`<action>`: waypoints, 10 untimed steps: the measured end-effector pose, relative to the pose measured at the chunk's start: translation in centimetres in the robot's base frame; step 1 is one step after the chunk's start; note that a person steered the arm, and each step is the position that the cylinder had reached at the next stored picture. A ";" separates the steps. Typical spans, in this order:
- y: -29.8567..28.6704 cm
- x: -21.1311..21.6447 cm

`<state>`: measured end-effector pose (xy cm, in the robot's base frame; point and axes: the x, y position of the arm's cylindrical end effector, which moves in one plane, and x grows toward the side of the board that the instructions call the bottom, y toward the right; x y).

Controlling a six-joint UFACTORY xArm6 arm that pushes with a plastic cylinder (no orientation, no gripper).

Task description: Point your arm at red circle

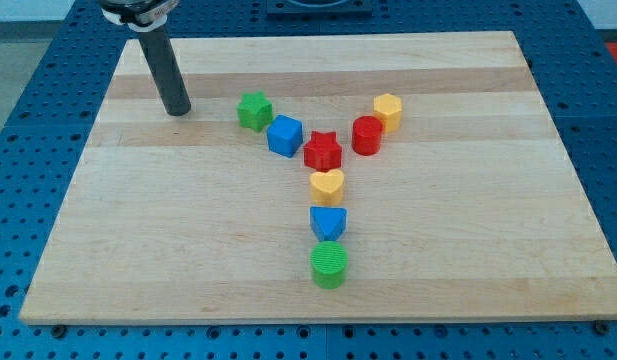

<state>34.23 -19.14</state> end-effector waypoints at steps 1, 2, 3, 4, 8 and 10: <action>0.0 0.0; 0.3 -1.2; 1.7 -4.2; 4.7 -5.1; 21.3 -3.2; 21.6 1.5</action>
<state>35.75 2.44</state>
